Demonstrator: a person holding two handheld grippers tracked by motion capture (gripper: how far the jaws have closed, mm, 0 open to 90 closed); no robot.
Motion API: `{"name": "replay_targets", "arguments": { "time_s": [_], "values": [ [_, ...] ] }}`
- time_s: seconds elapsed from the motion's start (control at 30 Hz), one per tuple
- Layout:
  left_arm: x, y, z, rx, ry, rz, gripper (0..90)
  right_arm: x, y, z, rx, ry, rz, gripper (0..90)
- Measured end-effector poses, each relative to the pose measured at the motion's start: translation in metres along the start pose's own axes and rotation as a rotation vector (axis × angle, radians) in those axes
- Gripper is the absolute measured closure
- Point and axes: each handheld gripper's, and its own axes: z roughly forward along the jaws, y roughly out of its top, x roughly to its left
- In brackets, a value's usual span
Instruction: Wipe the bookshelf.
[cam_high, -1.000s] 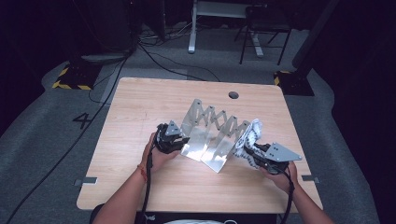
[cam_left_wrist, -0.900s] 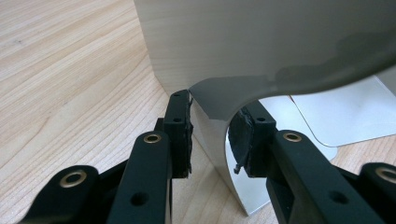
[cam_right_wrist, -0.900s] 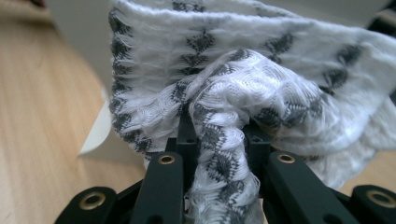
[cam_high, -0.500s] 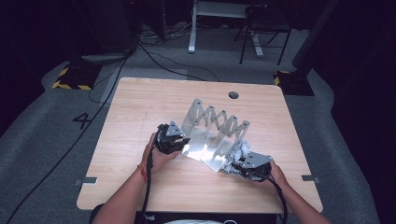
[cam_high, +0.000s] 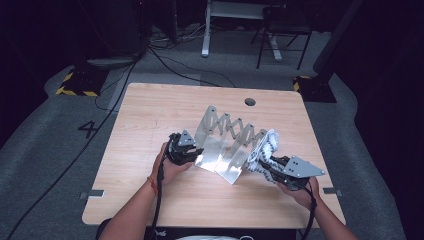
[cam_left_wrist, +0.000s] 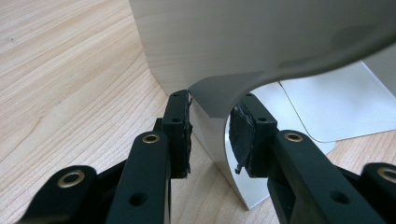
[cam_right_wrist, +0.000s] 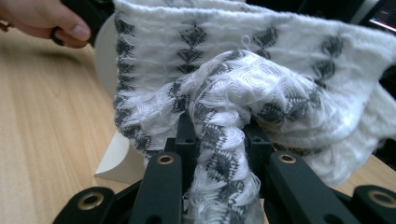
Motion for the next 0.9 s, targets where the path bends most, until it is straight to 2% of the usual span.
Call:
{"name": "replay_targets", "arguments": {
  "time_s": [0.1, 0.2, 0.3, 0.37, 0.43, 0.5, 0.63, 0.73, 0.8, 0.9],
  "values": [
    [0.0, 0.0, 0.0, 0.003, 0.001, 0.003, 68.4, -0.003, -0.005, 0.003, 0.034, -0.008, 0.013, 74.4],
    [0.0, 0.0, 0.0, 0.004, 0.001, 0.006, 68.4, -0.003, -0.013, 0.012, 0.098, 0.005, 0.007, 74.3],
    [0.0, 0.0, 0.0, 0.003, 0.001, 0.006, 68.4, 0.0, -0.022, 0.023, 0.172, 0.044, 0.021, 74.0],
    [0.0, 0.0, 0.0, 0.004, 0.002, 0.006, 68.3, 0.004, -0.029, 0.031, 0.218, 0.105, 0.035, 73.8],
    [0.0, 0.0, 0.0, 0.005, 0.001, 0.007, 68.4, 0.009, -0.033, 0.036, 0.243, 0.157, 0.034, 73.8],
    [0.0, 0.0, 0.0, 0.005, 0.002, 0.007, 68.3, 0.014, -0.033, 0.039, 0.252, 0.182, 0.017, 73.6],
    [-0.001, 0.0, 0.0, 0.006, 0.001, 0.008, 68.2, 0.019, -0.025, 0.036, 0.22, 0.194, -0.006, 73.4],
    [-0.001, 0.0, 0.0, 0.006, 0.001, 0.01, 68.0, 0.014, -0.017, 0.026, 0.135, 0.193, 0.015, 73.3],
    [-0.001, 0.0, 0.0, 0.004, 0.003, 0.009, 68.0, 0.007, -0.013, 0.019, 0.083, 0.15, 0.038, 73.3],
    [-0.001, 0.0, 0.0, 0.004, 0.002, 0.009, 67.9, -0.006, -0.011, 0.009, 0.036, 0.044, 0.072, 73.0]
  ]
}}
